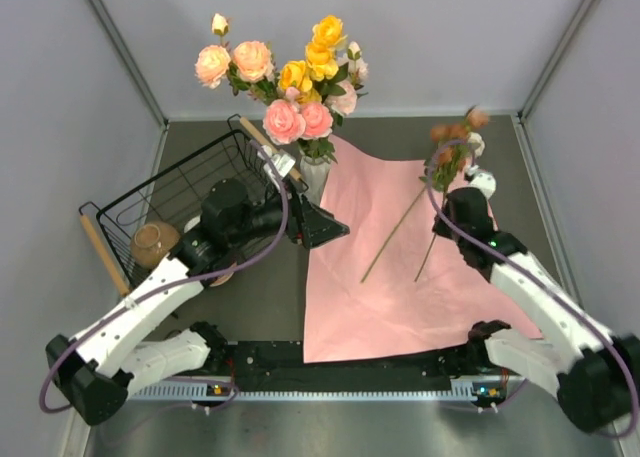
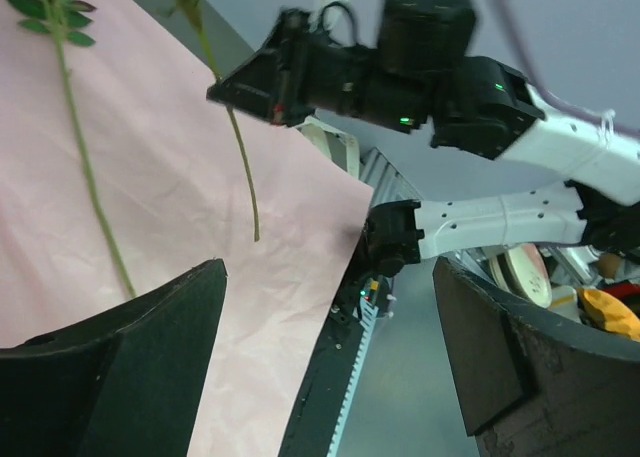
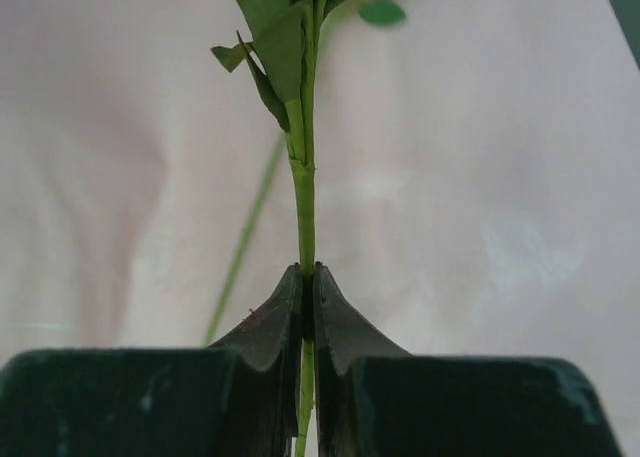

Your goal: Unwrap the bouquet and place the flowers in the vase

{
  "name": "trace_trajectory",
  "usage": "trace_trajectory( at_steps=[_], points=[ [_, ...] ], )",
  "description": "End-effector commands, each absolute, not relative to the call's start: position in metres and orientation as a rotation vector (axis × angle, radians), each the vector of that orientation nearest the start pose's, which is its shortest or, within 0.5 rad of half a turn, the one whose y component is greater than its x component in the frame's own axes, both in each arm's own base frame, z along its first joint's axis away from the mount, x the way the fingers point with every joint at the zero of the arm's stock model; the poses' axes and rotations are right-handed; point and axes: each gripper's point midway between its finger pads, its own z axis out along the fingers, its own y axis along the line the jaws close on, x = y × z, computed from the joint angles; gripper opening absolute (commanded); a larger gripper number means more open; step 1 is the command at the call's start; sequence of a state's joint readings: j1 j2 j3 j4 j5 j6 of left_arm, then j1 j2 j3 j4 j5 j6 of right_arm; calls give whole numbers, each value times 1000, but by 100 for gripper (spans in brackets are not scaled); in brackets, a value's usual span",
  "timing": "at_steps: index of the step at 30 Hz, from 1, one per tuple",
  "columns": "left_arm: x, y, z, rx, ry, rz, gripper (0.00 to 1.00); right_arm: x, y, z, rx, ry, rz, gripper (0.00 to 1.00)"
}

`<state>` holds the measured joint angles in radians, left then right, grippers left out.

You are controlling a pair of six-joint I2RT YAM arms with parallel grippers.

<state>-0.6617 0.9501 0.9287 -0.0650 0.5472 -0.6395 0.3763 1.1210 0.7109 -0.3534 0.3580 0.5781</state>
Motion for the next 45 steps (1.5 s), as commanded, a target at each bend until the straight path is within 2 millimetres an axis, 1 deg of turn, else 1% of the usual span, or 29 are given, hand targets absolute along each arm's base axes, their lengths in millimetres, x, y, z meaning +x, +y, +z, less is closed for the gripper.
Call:
trace_trajectory(
  at_steps=[1,2,3,4,5,6,7,8,13,14,15,17,18,22,26,29,30,32,34,35,36,37,38,39,40,41,43,44,45],
  points=[
    [178,-312,353,515,1676,-1550,90,274,110,215,142,1893,485,0],
    [178,-318,360,524,1637,-1572,90,265,116,227,103,1844,548,0],
    [175,-323,362,527,1634,-1600,90,257,120,233,80,1811,594,0],
    [179,-329,360,516,1640,-1606,90,242,136,240,-3,1791,709,0],
    [181,-333,361,505,1638,-1612,92,227,141,257,-51,1724,773,0],
    [179,-338,365,503,1614,-1629,93,218,149,262,-98,1693,832,0],
    [184,-344,365,488,1614,-1628,93,202,162,268,-169,1667,939,0],
    [185,-348,366,481,1610,-1633,93,190,164,277,-193,1623,986,0],
    [185,-375,386,509,1551,-1665,93,147,188,296,-334,1505,1257,0],
    [185,-379,388,510,1546,-1665,93,143,189,298,-353,1490,1275,0],
    [187,-382,398,510,1525,-1671,93,139,191,297,-372,1480,1290,0],
    [192,-389,398,502,1536,-1678,91,131,192,298,-417,1465,1304,0],
    [193,-391,408,499,1517,-1690,90,127,192,302,-436,1452,1306,0],
    [201,-402,414,504,1520,-1700,81,119,194,303,-499,1443,1312,0],
    [201,-406,424,530,1502,-1707,55,119,194,300,-516,1458,1304,0],
    [201,-408,426,549,1503,-1704,42,119,194,297,-517,1461,1301,0],
    [200,-408,428,559,1501,-1704,33,119,194,297,-513,1463,1300,0],
    [200,-408,429,568,1498,-1695,22,121,194,297,-513,1464,1294,0],
    [200,-406,433,584,1485,-1667,7,124,193,296,-501,1471,1283,0],
    [203,-405,434,575,1485,-1644,1,125,193,297,-498,1470,1276,9],
    [204,-403,440,585,1463,-1614,0,128,193,299,-487,1473,1267,15],
    [205,-401,442,589,1463,-1594,0,133,192,292,-460,1513,1254,24],
    [206,-399,446,588,1446,-1576,0,136,190,291,-446,1523,1238,51],
    [207,-396,452,602,1420,-1543,0,140,189,293,-425,1532,1218,66],
    [207,-392,456,603,1419,-1516,0,151,182,285,-354,1582,1159,78],
    [209,-388,459,624,1394,-1461,0,158,176,286,-307,1593,1112,90],
    [215,-374,479,602,1344,-1355,0,179,157,277,-171,1635,973,95],
    [221,-367,474,632,1350,-1251,0,183,151,268,-133,1675,930,98],
    [232,-356,487,588,1324,-1162,0,186,146,266,-113,1681,899,98]
  ],
)
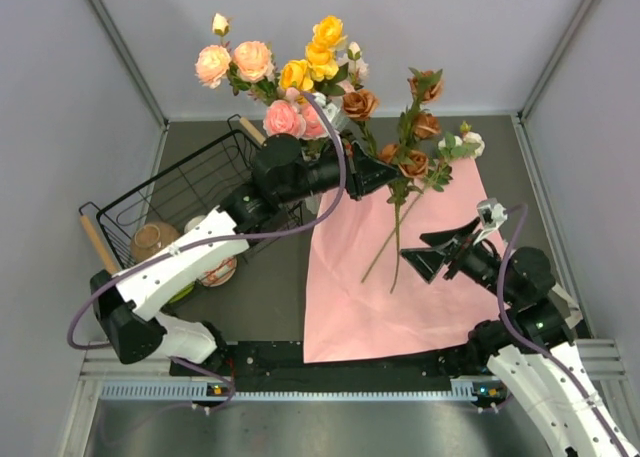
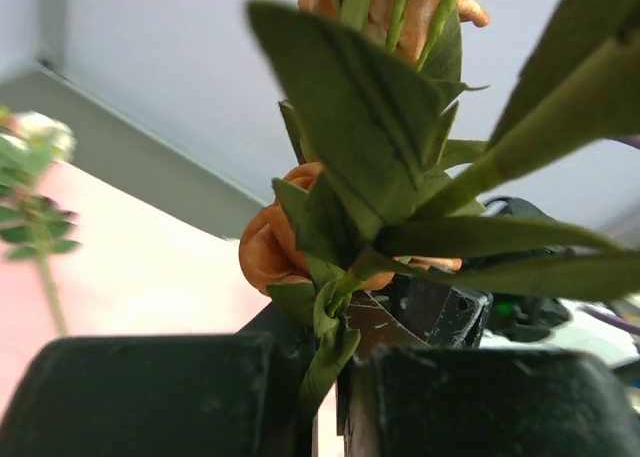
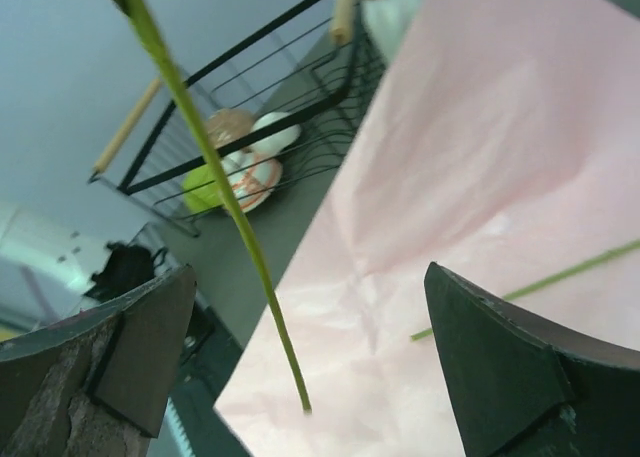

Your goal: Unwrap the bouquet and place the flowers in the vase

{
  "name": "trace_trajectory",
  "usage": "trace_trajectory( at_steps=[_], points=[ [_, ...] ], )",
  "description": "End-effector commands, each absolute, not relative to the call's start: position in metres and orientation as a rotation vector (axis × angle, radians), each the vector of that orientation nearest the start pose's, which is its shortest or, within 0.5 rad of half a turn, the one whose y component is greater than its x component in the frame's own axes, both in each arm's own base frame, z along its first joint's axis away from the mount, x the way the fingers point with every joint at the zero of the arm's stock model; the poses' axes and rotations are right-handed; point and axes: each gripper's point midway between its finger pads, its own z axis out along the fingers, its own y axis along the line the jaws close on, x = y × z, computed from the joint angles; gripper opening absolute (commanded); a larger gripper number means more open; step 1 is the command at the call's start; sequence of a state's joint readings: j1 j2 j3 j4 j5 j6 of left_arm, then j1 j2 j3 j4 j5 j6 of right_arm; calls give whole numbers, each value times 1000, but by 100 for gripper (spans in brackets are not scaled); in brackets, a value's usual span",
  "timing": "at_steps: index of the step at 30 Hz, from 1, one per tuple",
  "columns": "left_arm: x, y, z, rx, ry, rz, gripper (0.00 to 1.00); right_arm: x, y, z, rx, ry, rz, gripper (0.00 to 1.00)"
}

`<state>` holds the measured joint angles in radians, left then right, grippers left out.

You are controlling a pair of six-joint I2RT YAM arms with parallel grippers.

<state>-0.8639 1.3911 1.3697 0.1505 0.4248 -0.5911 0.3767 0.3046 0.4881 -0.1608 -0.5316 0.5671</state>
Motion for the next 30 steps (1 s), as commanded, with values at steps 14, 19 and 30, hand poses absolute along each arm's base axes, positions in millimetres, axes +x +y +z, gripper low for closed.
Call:
trace_trajectory(
  at_steps=[14,19,30],
  points=[
    [303,-263,570,430,1037,-503,0,201,140,251,-40,1750,836,97],
    [325,-262,574,420,1006,-489,0,203,139,247,-34,1757,827,97],
    [338,-272,562,517,988,-481,0,204,140,244,-46,1769,826,97]
  ],
)
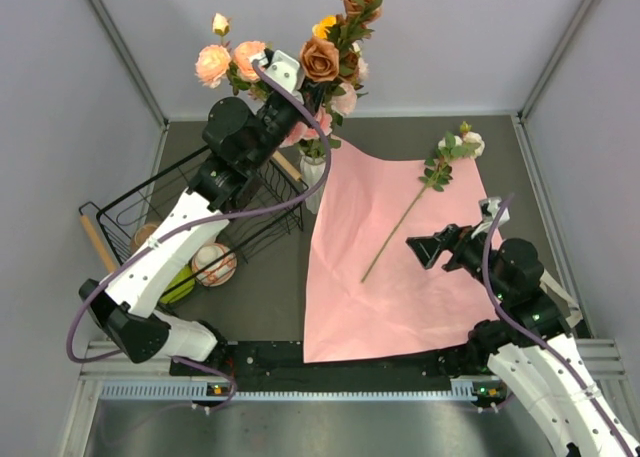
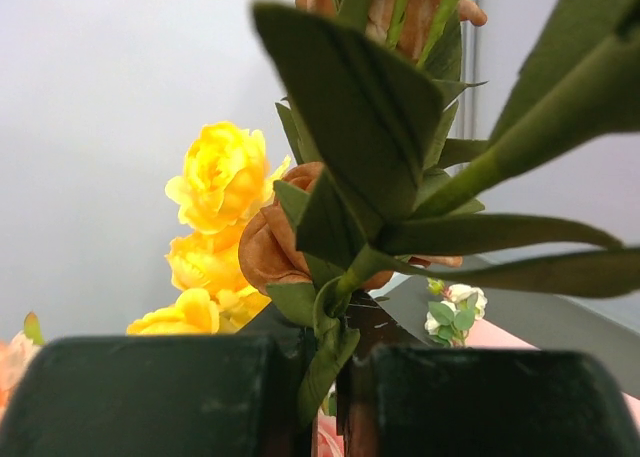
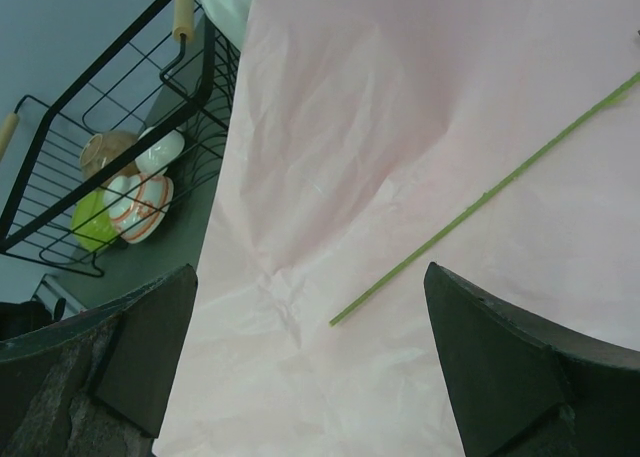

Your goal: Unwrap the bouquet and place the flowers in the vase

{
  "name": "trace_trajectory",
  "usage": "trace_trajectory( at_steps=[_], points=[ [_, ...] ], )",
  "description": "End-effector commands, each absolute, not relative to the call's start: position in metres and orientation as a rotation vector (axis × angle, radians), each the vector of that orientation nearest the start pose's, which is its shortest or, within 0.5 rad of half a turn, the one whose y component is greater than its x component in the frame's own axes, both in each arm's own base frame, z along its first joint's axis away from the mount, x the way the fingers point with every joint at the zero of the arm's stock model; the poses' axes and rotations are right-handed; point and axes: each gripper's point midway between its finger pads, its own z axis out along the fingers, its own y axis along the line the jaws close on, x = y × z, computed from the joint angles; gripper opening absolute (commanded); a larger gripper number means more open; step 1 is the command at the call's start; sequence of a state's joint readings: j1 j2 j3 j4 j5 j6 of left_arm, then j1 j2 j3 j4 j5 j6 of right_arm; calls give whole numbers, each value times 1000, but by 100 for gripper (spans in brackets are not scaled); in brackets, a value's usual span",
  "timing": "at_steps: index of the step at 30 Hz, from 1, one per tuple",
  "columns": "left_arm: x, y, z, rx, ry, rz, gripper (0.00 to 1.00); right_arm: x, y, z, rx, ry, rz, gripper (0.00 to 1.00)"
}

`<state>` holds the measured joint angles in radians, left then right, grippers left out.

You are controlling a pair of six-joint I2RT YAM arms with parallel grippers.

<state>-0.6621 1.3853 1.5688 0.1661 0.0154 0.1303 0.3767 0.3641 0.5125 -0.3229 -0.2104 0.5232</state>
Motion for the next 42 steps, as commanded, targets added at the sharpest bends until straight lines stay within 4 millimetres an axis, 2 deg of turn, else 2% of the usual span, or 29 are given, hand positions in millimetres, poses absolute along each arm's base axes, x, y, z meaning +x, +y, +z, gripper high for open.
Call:
trace_trajectory(
  at_steps=[1,4,9,12,18,30,33,34,36,37,42],
  points=[
    [338,-273,560,529,988,-481,0,204,140,244,-44,1769,825,97],
    [336,-276,559,549,982,-490,0,205,141,242,-43,1774,826,97],
    [331,-274,577,549,954,-492,0,206,143,242,-44,1778,834,96],
    [331,-271,578,551,953,-469,0,206,143,244,-42,1773,842,97],
    [336,-268,567,547,1004,-449,0,206,144,242,-39,1776,846,96],
    [356,-264,511,490,1117,-432,0,207,147,238,-37,1783,867,96],
    [361,-268,493,483,1143,-447,0,207,147,234,-34,1790,864,96],
    [368,-265,481,450,1179,-436,0,207,147,233,-31,1792,866,96],
    [371,-264,472,429,1196,-445,0,207,147,230,-28,1797,865,96],
    [372,-267,461,422,1215,-456,0,207,148,229,-30,1799,867,96],
    [379,-265,434,391,1257,-446,0,211,148,219,-2,1835,865,96]
  ],
)
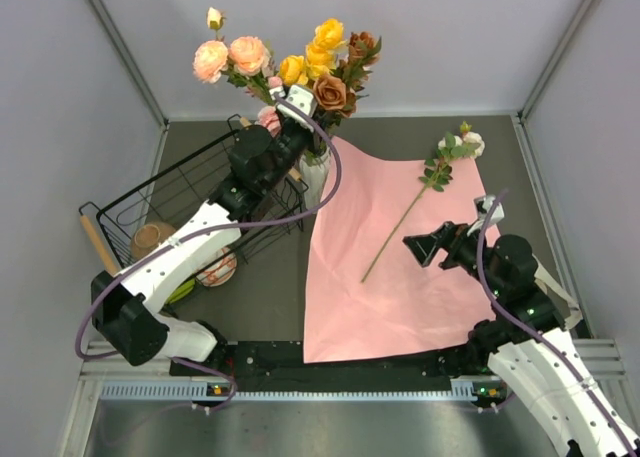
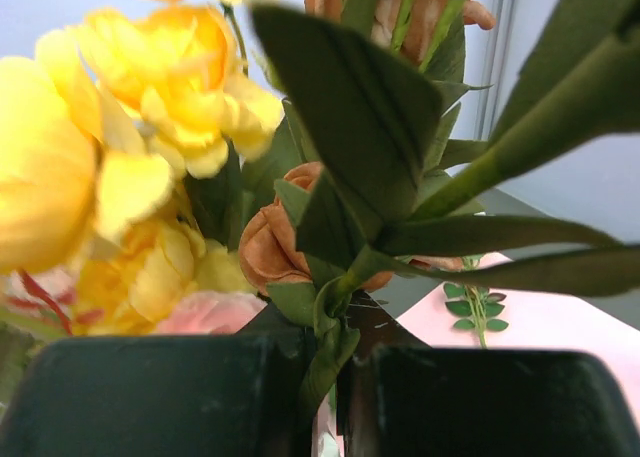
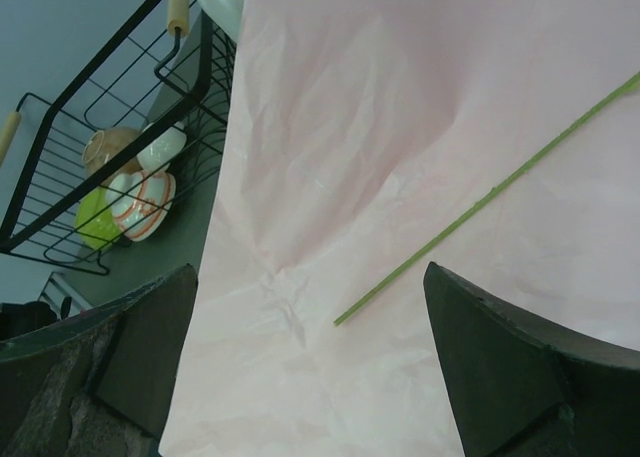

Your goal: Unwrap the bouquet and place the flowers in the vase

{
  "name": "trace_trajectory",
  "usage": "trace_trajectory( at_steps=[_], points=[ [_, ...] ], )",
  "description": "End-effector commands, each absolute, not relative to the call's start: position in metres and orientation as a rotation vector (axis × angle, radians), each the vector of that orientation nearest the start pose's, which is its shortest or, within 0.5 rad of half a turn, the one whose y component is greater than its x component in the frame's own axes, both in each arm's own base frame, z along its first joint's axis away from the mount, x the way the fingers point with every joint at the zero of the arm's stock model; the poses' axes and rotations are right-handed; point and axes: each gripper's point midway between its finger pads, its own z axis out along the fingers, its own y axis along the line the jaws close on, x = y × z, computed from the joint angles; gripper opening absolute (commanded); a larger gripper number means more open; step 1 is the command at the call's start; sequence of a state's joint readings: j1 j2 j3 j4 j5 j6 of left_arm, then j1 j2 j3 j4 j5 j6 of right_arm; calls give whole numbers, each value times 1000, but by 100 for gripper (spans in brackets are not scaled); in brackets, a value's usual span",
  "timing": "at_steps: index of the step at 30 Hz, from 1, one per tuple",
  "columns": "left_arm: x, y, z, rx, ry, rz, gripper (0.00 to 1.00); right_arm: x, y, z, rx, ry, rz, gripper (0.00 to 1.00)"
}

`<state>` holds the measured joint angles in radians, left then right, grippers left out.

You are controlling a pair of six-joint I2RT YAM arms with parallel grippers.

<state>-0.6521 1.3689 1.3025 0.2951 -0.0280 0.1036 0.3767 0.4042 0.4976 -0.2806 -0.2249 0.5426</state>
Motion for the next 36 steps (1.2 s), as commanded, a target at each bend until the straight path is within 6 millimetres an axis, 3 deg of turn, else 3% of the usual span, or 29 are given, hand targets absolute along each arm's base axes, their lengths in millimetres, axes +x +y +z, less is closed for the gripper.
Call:
trace_trajectory(
  at_steps=[1,11,18,24,26,27,28,29,31,32,34,36],
  points=[
    [381,-266,427,395,1272,-443,0,212,147,217,8,1843,862,96],
    [389,-263,392,368,1347,-418,0,225,150,174,113,2033,828,95],
    [386,-259,365,335,1387,-426,0,229,149,166,142,2067,809,95],
    [382,-253,363,290,1412,-452,0,243,143,153,263,2120,749,95],
    [380,-250,362,280,1451,-447,12,252,137,152,329,2132,700,94],
    [376,-247,374,266,1439,-456,20,257,135,143,357,2170,665,94],
    [373,-245,377,256,1446,-463,29,261,132,140,380,2180,633,94],
    [369,-242,374,237,1478,-479,50,268,131,144,393,2180,619,94],
    [356,-235,385,208,1470,-513,65,279,126,129,431,2233,557,94],
    [351,-234,381,194,1491,-540,73,288,126,135,441,2224,550,94],
    [338,-234,388,206,1492,-588,76,301,121,121,482,2268,495,94],
    [328,-232,385,204,1535,-615,79,317,120,126,504,2258,478,92]
  ],
)
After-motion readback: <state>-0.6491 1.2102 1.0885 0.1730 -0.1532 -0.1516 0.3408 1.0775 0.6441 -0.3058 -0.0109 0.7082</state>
